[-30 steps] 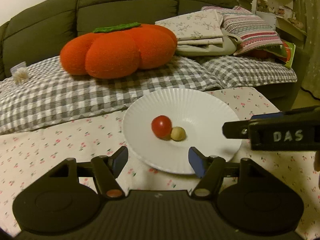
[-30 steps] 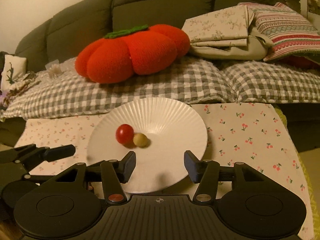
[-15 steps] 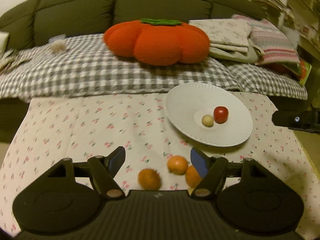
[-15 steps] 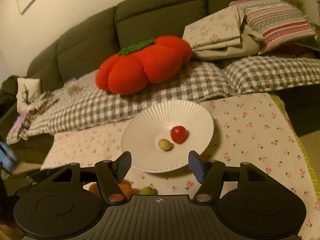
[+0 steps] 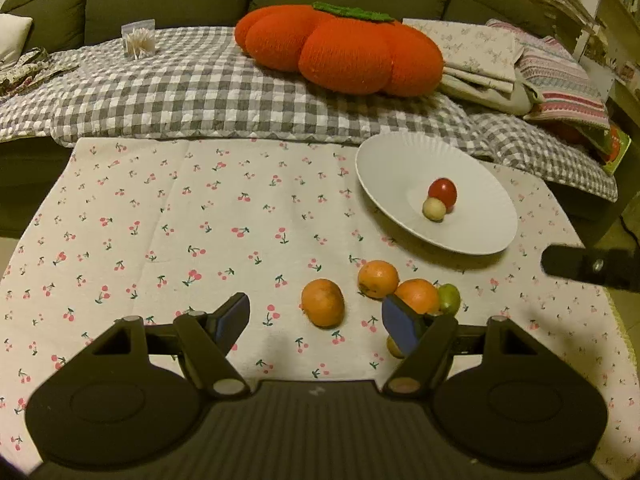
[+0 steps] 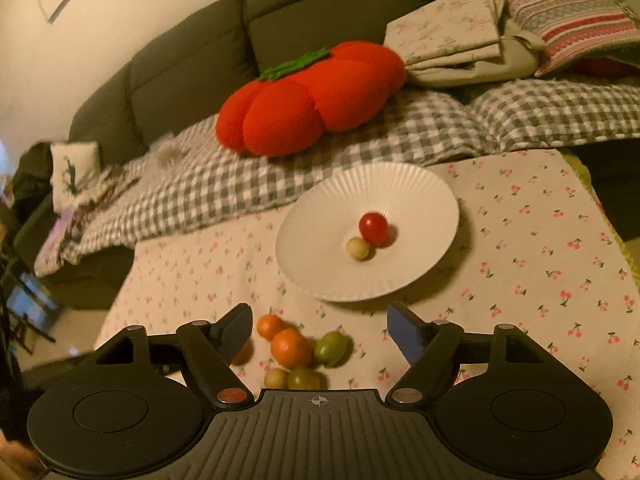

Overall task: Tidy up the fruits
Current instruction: 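Move both tools back from the plate to the fruit cluster, then grasp a mandarin orange with left tool while right tool grasps small yellow lime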

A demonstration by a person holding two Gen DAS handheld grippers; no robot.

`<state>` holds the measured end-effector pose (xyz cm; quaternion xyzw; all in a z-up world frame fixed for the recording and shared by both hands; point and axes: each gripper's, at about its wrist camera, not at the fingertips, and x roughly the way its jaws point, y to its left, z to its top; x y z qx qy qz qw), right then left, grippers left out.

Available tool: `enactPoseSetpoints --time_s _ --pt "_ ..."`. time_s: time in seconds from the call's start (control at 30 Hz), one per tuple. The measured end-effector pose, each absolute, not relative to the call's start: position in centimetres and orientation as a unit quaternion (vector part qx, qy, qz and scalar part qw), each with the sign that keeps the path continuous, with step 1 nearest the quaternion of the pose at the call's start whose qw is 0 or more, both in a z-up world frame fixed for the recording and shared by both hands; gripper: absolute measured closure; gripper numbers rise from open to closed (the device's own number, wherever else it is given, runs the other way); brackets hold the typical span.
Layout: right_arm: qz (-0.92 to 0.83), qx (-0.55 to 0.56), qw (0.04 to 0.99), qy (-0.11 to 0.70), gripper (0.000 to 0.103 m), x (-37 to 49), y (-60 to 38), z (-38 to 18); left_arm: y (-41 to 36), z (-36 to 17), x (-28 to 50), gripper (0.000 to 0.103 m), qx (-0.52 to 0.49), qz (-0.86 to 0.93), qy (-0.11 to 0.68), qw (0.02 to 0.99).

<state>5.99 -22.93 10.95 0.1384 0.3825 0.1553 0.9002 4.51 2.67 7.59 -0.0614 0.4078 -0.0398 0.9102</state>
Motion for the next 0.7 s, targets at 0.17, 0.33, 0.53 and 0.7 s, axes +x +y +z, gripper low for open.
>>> enactPoseSetpoints --time_s 0.17,0.33,0.53,0.7 --pt "0.157 0.124 0.891 0.408 0.027 6.0 -21.7 9.3 3.1 6.5 5.3 0.030 -0.070 -0.043 0.417 0.905" --pt "0.174 0.092 0.882 0.428 0.027 5.4 -19.7 7.6 3.9 5.1 6.3 0.030 -0.076 -0.026 0.423 0.903" --pt "0.216 0.048 0.869 0.443 0.027 4.0 -16.4 5.8 3.8 4.3 6.9 0.030 -0.082 -0.034 0.424 0.901" --pt "0.232 0.024 0.861 0.452 0.027 3.1 -14.5 4.5 3.4 3.7 7.4 0.031 -0.080 -0.040 0.424 0.901"
